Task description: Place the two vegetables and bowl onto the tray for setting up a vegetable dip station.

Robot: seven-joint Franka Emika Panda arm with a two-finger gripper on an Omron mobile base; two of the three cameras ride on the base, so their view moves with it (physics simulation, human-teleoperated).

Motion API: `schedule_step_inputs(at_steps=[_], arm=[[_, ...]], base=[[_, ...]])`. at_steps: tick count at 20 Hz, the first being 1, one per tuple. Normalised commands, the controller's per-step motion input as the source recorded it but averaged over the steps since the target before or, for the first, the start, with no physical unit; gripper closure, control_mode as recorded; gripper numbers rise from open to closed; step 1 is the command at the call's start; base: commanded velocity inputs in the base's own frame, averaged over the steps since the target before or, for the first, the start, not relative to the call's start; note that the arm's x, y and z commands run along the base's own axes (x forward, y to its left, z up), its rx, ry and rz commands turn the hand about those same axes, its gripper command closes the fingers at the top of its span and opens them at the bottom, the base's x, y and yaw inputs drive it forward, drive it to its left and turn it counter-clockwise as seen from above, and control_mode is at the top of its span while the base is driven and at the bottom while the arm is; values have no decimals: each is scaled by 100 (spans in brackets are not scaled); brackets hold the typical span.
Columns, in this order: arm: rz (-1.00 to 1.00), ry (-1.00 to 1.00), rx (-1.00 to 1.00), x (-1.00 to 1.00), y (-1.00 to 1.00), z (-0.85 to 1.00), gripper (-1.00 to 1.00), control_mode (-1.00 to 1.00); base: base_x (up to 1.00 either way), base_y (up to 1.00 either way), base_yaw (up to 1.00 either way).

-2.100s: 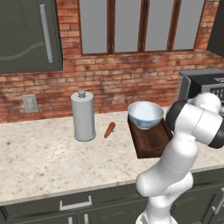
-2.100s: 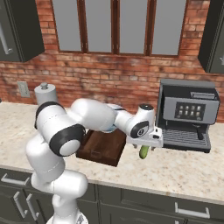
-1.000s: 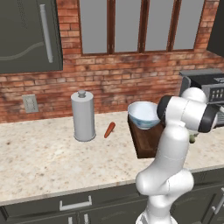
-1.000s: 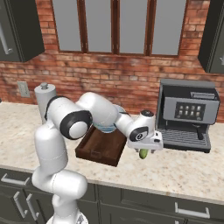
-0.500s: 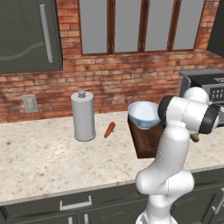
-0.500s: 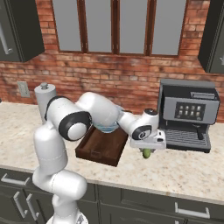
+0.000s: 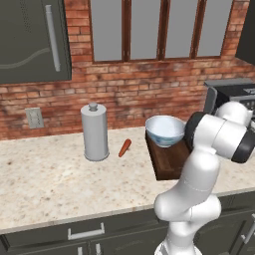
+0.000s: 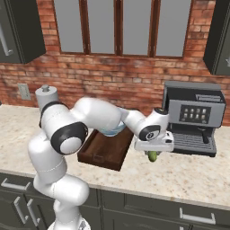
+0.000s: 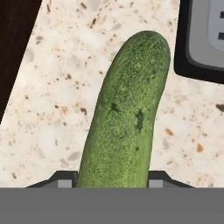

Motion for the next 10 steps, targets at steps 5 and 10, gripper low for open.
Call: schedule_step_inputs(at_steps=[5,10], arm=[[14,0,6,-37,3,29,100,-100],[20,-6,3,-33,15,29,100,-100]], base=[[0,0,0],[0,0,0]])
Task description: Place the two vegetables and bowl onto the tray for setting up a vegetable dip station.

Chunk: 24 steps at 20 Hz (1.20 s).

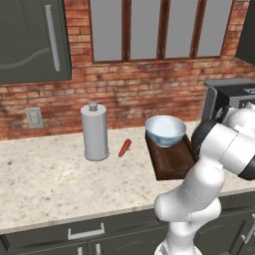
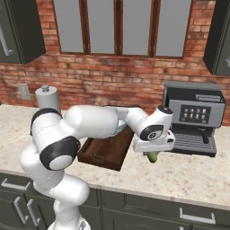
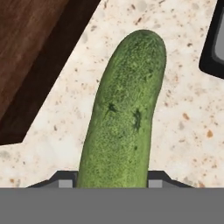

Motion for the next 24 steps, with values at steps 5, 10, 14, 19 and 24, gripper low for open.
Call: schedule_step_inputs(at_steps=[5,10,14,19,24], arm=[[23,-7,0,-28,21,28,100,-100],[23,-2,0,-25,27,26,100,-100],[20,-1,0,-24,30,22,100,-100],[16,-3,0,-11,33,21,100,-100],[15,-2,0,-8,35,20,100,-100]], base=[[0,0,0],[0,0,0],[0,0,0],[0,0,0],[0,0,0]])
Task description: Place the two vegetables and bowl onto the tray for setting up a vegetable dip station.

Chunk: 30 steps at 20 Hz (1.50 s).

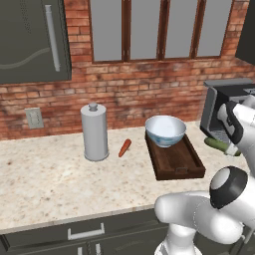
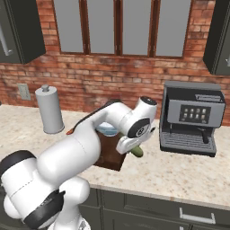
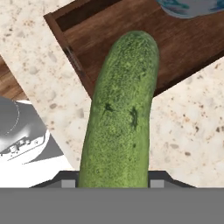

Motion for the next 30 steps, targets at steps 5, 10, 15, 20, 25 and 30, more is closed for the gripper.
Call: schedule_step_inputs(at_steps=[5,10,15,20,25,30], arm=[[11,-5,0,-4,37,13,100,-100],[9,-3,0,-1,34,8,100,-100],[16,-11,3,-1,23,0,100,-100],[20,-17,3,0,18,0,100,-100],[22,-16,1,0,14,0,100,-100],[15,-3,0,10,16,0,100,-100]], base=[[0,0,0],[0,0,0],[0,0,0],[0,0,0],[0,0,0],[0,0,0]])
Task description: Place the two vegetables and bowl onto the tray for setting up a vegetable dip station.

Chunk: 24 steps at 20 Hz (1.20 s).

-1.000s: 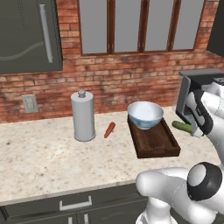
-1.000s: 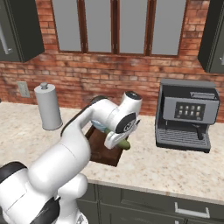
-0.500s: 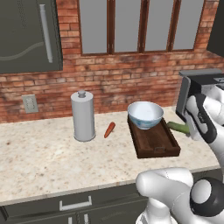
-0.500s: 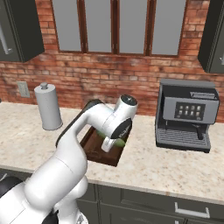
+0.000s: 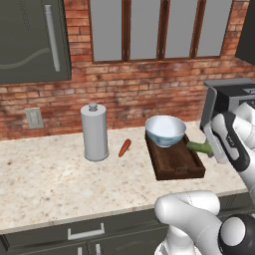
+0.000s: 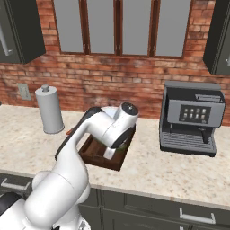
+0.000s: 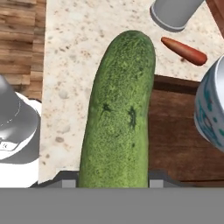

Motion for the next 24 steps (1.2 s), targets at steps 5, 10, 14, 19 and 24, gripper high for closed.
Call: schedule_step_inputs(at_steps=[5,10,14,19,24], arm=[[11,0,0,12,13,0,100,-100],[8,0,0,19,10,-1,100,-100],[7,0,0,19,8,-5,100,-100],[5,0,2,9,10,-14,100,-100],[4,0,3,6,8,-17,100,-100]], base=[[0,0,0],[0,0,0],[0,0,0],[0,0,0],[0,0,0]])
